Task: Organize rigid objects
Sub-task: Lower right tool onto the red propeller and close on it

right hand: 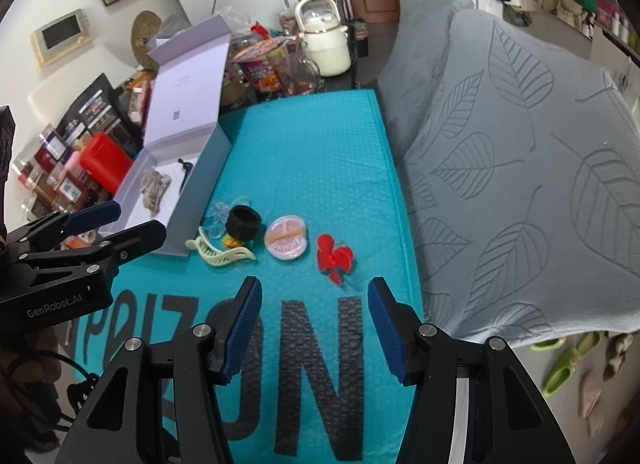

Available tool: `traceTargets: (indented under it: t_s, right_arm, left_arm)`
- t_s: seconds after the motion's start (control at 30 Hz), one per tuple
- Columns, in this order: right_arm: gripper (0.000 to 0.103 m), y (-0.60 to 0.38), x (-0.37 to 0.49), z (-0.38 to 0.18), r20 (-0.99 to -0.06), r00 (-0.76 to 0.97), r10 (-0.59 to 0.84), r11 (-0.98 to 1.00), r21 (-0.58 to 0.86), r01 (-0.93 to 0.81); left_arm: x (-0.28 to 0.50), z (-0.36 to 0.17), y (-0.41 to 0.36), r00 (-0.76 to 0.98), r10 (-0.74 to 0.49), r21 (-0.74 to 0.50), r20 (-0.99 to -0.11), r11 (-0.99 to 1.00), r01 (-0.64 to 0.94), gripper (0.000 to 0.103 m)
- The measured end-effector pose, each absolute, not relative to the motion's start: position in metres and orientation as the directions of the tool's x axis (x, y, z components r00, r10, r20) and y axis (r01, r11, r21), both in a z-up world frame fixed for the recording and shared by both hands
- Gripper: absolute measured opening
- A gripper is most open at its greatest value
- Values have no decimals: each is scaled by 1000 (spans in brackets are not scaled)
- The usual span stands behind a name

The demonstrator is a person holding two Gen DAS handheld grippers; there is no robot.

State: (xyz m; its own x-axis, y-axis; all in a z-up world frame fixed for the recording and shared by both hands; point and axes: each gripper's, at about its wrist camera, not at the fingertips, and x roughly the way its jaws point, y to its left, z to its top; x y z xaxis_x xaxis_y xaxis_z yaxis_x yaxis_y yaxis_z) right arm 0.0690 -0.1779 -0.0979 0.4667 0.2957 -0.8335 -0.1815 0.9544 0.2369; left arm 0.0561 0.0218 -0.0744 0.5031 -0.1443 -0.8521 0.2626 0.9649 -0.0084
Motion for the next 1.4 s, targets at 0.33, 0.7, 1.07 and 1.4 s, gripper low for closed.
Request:
traceTargets:
  t_s: [0.33,0.7,1.07,1.4]
  right_arm:
    - [55,-171,101,-136,-871,392,296,955,260,-142]
    - [55,-174,127,-168,-904,324,281,960,270,-78]
    - [55,-172,146,-185,-909,293,298,955,281,-100]
    - [55,-164,160,-201,-912,273,307,951,280,-132]
  left_arm:
    - [98,-114,14,434,-163,3,-886,934,358,77]
    - [130,-150,-1,350,-177,-9,-920,902,433,77]
    - [141,-167,-4,317,-237,-53,-918,867,496,77]
    - [154,-190,-5,274,-238,-65,-932,852,520,59]
